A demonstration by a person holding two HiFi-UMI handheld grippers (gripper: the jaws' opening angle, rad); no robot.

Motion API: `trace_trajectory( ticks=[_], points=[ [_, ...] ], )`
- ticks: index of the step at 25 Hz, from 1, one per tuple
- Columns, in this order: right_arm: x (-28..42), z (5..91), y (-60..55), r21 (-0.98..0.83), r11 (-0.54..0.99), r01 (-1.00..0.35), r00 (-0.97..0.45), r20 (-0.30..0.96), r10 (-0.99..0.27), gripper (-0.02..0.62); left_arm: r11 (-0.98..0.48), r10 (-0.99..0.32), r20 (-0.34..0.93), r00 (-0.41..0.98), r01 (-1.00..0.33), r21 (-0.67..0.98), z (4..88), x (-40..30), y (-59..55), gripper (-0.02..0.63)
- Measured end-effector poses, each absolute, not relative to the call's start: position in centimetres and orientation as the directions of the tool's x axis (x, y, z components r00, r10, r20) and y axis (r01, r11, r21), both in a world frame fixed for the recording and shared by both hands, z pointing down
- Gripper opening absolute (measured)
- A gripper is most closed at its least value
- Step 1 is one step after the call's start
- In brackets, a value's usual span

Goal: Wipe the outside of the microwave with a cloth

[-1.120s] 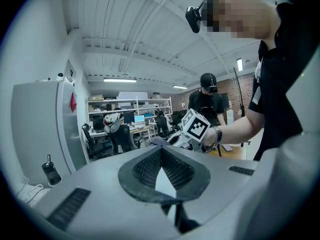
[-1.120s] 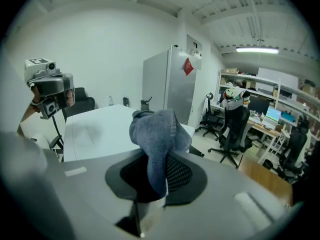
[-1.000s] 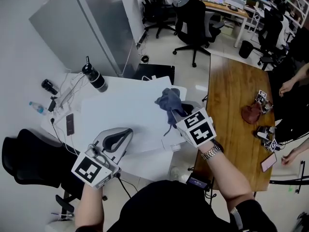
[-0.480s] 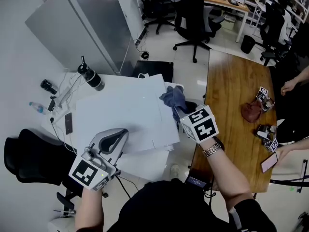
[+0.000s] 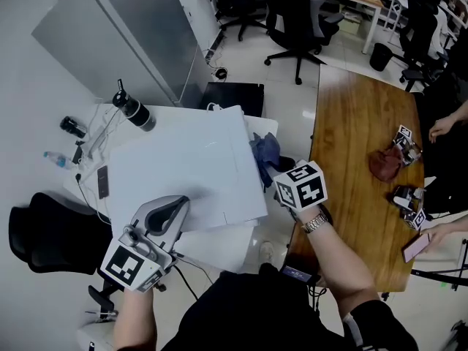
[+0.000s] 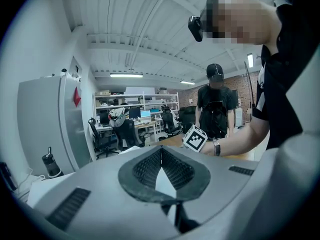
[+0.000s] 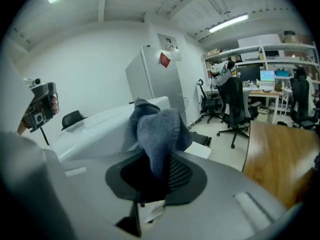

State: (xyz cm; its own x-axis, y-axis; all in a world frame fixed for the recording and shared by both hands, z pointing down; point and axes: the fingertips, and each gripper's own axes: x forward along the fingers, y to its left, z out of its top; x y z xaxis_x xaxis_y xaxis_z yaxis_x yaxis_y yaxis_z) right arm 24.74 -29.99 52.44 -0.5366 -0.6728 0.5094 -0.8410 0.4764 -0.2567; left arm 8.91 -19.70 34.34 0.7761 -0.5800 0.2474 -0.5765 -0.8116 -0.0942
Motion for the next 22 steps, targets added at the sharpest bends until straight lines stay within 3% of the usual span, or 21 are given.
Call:
trace_trajectory(
  ticks=[22],
  points=[
    [24.6,63.6,-31.5,-0.264,0.42,-0.868,-0.48,0.664,-0.573,0.066,-0.756,-0.644,0.287,0.709,-0.649,-0.091,35.3,7.2,-20.1,0.005]
  ],
)
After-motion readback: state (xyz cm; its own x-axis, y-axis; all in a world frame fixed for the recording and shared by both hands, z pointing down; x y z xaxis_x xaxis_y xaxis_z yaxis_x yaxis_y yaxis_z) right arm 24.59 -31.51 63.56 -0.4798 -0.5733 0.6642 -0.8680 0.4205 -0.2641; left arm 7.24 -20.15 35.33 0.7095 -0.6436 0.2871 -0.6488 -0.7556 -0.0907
